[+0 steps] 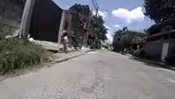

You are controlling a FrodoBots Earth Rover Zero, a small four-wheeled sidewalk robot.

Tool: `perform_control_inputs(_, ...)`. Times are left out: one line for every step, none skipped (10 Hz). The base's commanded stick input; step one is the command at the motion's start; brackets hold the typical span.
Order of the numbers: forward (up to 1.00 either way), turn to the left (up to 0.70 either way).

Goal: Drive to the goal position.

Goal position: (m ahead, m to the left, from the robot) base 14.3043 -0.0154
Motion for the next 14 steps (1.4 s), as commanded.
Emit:
perform_control_inputs(1.00, -0.32)
perform_control_inputs(1.00, 0.04)
perform_control_inputs(1.00, 0.04)
perform_control_inputs(0.22, 0.01)
perform_control_inputs(0.00, 0.00)
perform_control_inputs(0.00, 0.00)
perform_control_inputs(0.00, 0.00)
perform_control_inputs(0.00, 0.00)
perform_control_inputs(0.00, 0.00)
perform_control_inputs(0.00, 0.00)
perform_control_inputs(0.00, 0.00)
perform_control_inputs(0.00, 0.00)
perform_control_inputs(0.00, 0.00)
perform_control_inputs(0.10, 0.00)
